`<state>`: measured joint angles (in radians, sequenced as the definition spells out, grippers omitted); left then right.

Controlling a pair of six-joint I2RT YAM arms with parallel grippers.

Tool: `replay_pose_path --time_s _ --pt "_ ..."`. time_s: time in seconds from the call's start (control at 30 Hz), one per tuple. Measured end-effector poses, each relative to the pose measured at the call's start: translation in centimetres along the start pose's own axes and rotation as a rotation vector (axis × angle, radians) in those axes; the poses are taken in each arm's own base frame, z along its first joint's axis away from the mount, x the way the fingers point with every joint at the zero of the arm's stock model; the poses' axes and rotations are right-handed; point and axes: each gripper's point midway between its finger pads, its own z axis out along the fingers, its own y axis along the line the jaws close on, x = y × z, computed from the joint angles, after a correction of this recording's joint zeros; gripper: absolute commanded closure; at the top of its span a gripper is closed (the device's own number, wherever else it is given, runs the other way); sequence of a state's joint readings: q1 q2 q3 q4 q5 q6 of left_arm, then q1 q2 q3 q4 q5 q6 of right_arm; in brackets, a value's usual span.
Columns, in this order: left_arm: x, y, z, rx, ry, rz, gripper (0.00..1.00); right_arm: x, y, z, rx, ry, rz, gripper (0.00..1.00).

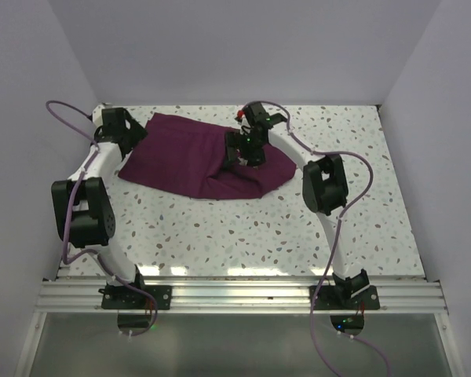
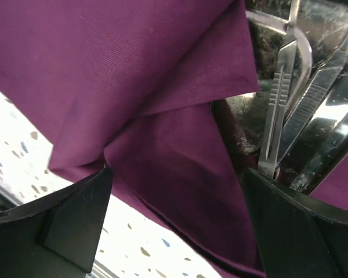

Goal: Open and lay out the surgical kit
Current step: Open the surgical kit at the center of the board.

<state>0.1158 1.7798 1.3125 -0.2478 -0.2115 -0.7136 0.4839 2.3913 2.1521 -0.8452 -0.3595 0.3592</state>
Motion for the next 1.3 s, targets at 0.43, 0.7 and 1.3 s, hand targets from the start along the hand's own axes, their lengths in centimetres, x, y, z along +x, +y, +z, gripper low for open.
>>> replay_pose_path --time_s 0.43,0.7,1.3 --pt "1.7 0.6 -0.2 0.014 0.039 0.005 0.00 4.9 -1.3 1.9 0.157 0.088 -0.104 1.00" --pt "2.1 0.6 -0.4 0.027 0.051 0.004 0.00 4.4 -2.7 -0.1 0.269 0.058 -0.114 1.00" --pt "-0.5 -0.4 -4.6 0.087 -0.029 -0.053 0.01 11.2 9.7 -11.6 0.283 -0.056 -0.553 1.00"
